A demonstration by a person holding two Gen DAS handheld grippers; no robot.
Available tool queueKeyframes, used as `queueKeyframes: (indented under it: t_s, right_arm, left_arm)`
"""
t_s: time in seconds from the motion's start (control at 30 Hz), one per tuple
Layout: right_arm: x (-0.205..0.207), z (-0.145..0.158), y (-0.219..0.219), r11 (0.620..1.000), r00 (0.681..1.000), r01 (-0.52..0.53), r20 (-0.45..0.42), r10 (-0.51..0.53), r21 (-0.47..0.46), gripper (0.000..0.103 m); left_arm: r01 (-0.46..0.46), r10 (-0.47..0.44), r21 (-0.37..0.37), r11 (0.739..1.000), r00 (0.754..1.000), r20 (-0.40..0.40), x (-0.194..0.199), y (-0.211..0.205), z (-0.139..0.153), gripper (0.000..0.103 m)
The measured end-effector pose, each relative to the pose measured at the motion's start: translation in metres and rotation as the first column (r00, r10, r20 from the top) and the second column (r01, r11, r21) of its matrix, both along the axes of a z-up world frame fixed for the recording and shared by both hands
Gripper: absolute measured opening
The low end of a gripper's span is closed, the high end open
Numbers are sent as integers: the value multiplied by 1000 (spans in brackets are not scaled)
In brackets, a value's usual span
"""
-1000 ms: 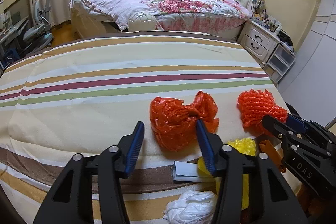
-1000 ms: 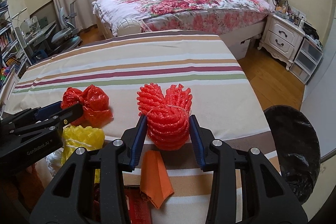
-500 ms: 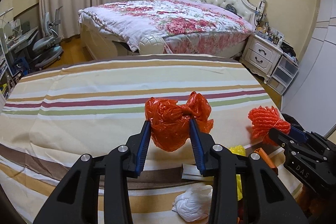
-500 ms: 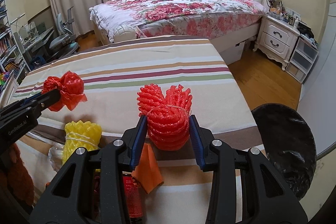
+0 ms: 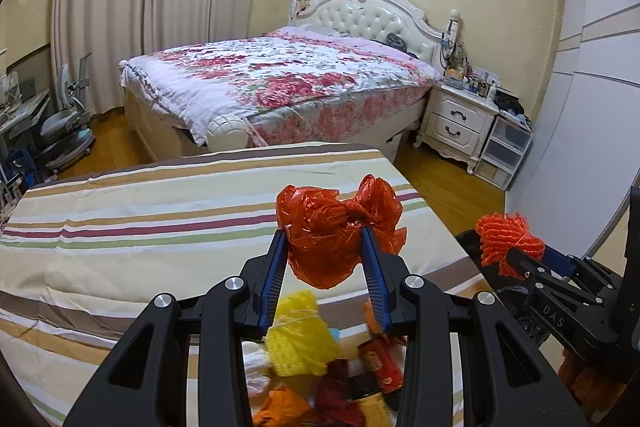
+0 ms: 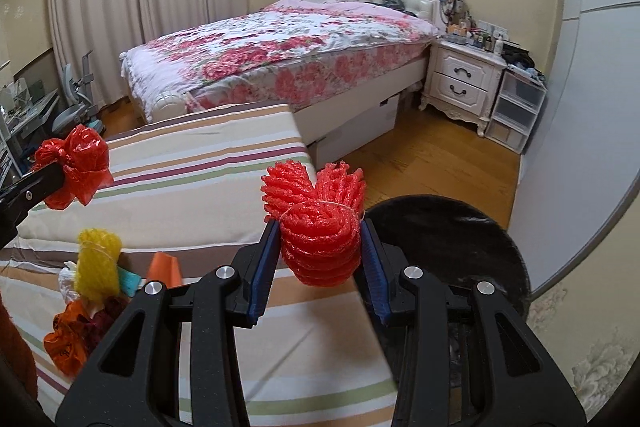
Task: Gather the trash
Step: 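Carry both red items over the black bin and open both tools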
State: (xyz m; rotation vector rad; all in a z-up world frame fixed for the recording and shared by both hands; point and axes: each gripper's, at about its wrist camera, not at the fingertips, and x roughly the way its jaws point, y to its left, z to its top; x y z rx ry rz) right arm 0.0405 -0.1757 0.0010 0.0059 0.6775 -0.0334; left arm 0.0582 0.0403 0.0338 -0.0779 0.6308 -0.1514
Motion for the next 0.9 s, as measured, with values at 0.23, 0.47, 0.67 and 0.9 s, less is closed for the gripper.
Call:
queueKeyframes:
  t_s: [0.23, 0.47, 0.67, 0.9]
  right_arm:
    - [-8, -5, -57, 991, 991, 133, 8, -133, -10, 39]
    - [-12, -20, -90, 979, 979, 202, 0, -202, -12, 39]
    - [-4, -32, -106, 975, 975, 223, -14, -223, -10, 40]
    - [6, -42, -121, 969, 969, 247, -33, -246, 12, 40]
  left_arm:
    - [86, -86, 13, 996, 996, -15, 9, -63, -11, 38]
    - [166, -164, 51, 985, 986, -29, 17, -119, -26, 38]
    - [198, -193, 87, 976, 979, -57, 30, -152, -43, 38]
    - [217, -206, 130, 968, 974, -90, 46, -183, -59, 38]
